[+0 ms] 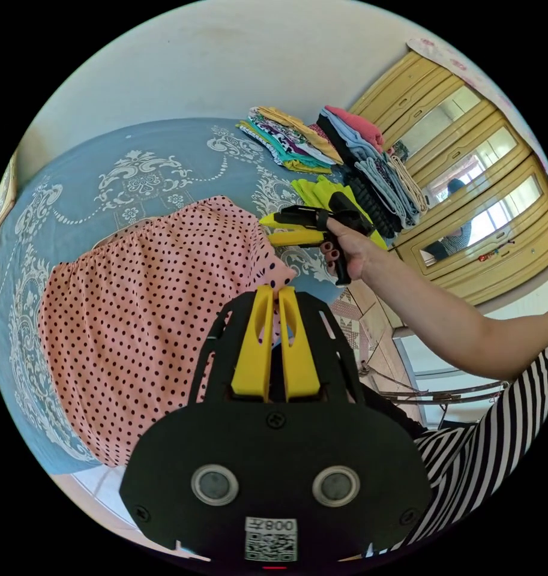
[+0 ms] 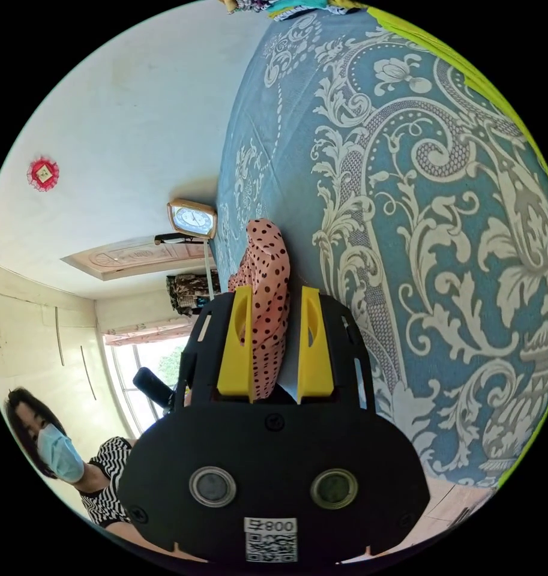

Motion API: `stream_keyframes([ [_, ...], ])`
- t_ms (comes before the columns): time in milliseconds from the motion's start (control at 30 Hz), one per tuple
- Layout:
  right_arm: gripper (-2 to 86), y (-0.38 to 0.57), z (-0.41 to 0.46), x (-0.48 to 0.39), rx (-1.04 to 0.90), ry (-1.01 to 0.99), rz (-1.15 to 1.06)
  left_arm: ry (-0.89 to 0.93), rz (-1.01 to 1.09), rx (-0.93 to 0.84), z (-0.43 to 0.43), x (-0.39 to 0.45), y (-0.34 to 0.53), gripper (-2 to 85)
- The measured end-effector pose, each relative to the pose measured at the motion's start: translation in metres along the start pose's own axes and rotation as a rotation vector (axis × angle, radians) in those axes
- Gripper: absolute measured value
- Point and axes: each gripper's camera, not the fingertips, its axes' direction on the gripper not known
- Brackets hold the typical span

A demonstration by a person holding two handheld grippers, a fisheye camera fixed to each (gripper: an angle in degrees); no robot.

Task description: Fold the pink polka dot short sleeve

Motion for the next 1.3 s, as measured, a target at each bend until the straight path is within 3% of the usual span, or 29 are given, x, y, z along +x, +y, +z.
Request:
stream_keyframes([
  [400, 3.0, -0.046, 0.105, 0.006, -0.067, 0.093, -0.034, 0.038, 0.064, -0.036, -0.044, 0.009, 0.004, 1.5],
  [733, 0.7, -0.042, 0.164, -0.036, 0.005, 0.04, -0.206, 0.086, -0.026, 0.082, -0.154, -0.03, 0.03, 1.5],
  [1000, 0.6, -0.046, 0.323, -0.12, -0.155, 0.088, -0.474, 0.097, -0.292, 0.259, -0.278, -0.105, 0.099, 1.4],
  [1300, 2.1, -0.063, 0.547, -0.123, -0.458, 0.312, -0.585, 0.1, -0.601, 0.355, -0.36, -0.188, 0.176, 1.4],
])
